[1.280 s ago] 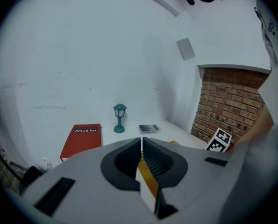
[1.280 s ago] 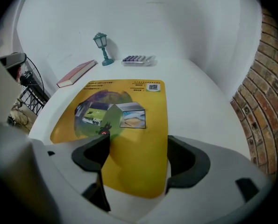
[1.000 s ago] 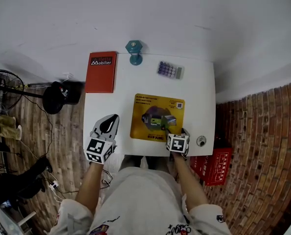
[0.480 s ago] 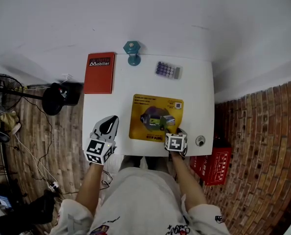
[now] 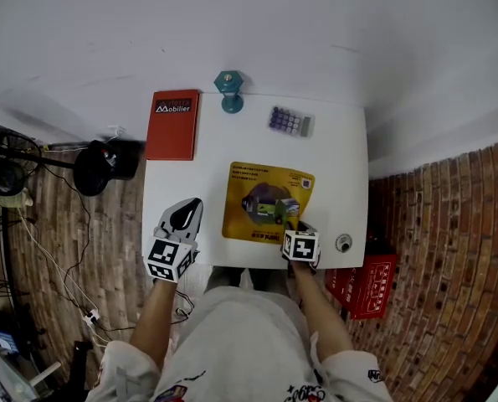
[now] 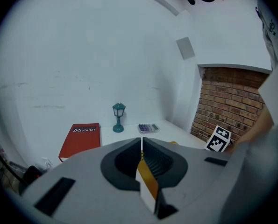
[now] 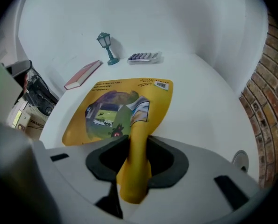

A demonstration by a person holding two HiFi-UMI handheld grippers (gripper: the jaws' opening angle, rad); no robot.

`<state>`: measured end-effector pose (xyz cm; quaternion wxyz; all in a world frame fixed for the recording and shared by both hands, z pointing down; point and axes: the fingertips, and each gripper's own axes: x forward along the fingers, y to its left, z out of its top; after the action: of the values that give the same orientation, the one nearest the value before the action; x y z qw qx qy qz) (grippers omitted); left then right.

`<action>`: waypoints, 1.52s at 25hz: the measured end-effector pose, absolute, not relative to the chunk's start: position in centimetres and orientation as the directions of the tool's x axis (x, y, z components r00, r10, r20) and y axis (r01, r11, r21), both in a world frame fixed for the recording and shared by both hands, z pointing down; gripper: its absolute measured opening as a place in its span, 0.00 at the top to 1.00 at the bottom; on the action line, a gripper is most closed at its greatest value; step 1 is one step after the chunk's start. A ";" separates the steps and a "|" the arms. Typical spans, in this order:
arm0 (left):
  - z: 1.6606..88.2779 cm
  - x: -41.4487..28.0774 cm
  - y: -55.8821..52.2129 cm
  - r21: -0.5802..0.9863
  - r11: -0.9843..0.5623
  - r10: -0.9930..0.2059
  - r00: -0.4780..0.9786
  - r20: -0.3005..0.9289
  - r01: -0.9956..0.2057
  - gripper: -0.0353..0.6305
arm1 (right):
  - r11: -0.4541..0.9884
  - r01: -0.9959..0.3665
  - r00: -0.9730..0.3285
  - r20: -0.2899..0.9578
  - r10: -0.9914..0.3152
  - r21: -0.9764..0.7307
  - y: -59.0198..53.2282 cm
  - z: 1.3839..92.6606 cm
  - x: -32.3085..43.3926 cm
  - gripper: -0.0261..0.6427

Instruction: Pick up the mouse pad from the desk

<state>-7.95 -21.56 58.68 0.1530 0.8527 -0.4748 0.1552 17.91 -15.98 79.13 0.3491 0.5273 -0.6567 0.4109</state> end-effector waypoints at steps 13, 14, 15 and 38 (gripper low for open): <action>58.0 -8.7 -21.9 0.107 -0.494 -0.774 0.493 0.397 -0.863 0.90 | 0.173 -0.946 -0.325 0.819 -0.472 -0.276 -16.0 77.0 16.4 0.90; 57.9 -8.7 -21.9 0.107 -0.494 -0.775 0.493 0.395 -0.863 0.90 | 0.181 -0.944 -0.330 0.816 -0.474 -0.277 -16.1 76.8 16.3 0.91; 57.8 -8.7 -22.0 0.106 -0.495 -0.776 0.494 0.393 -0.862 0.90 | 0.187 -0.942 -0.335 0.813 -0.476 -0.278 -16.2 76.7 16.2 0.92; 55.3 -8.1 -23.5 0.070 -0.509 -0.793 0.499 0.350 -0.858 0.90 | 0.348 -0.892 -0.447 0.672 -0.590 -0.288 -20.4 68.1 14.8 0.92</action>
<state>-8.14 -23.52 55.25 0.1179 0.8576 -0.4813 0.1377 14.76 -20.44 68.08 0.2342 0.4708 -0.7870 0.3228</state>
